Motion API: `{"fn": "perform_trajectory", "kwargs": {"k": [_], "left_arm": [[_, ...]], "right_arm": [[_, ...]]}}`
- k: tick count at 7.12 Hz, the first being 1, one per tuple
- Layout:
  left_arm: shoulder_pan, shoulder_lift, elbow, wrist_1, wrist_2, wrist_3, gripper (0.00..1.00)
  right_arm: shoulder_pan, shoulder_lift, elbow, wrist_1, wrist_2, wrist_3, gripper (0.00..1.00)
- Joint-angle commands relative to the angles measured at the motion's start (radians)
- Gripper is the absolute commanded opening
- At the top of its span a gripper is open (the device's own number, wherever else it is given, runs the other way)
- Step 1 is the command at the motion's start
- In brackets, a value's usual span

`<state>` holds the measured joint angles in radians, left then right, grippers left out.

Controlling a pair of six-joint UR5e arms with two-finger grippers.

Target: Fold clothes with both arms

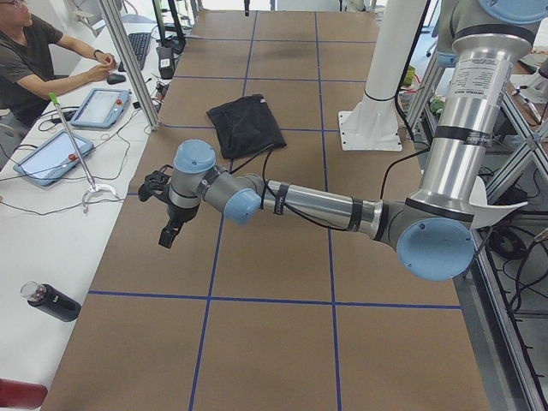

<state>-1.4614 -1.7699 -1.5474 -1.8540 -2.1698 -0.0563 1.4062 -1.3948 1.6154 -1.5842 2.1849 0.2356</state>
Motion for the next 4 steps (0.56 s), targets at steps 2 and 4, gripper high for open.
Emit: {"fn": "perform_trajectory", "kwargs": {"k": [2, 4], "left_arm": [[-0.030, 0.042, 0.009, 0.250, -0.005, 0.205, 0.99], [-0.028, 0.052, 0.009, 0.379, -0.043, 0.207, 0.99]], "right_arm": [[0.020, -0.094, 0.003, -0.002, 0.103, 0.001, 1.00], [0.049, -0.157, 0.021, -0.002, 0.191, 0.001, 1.00]]}}
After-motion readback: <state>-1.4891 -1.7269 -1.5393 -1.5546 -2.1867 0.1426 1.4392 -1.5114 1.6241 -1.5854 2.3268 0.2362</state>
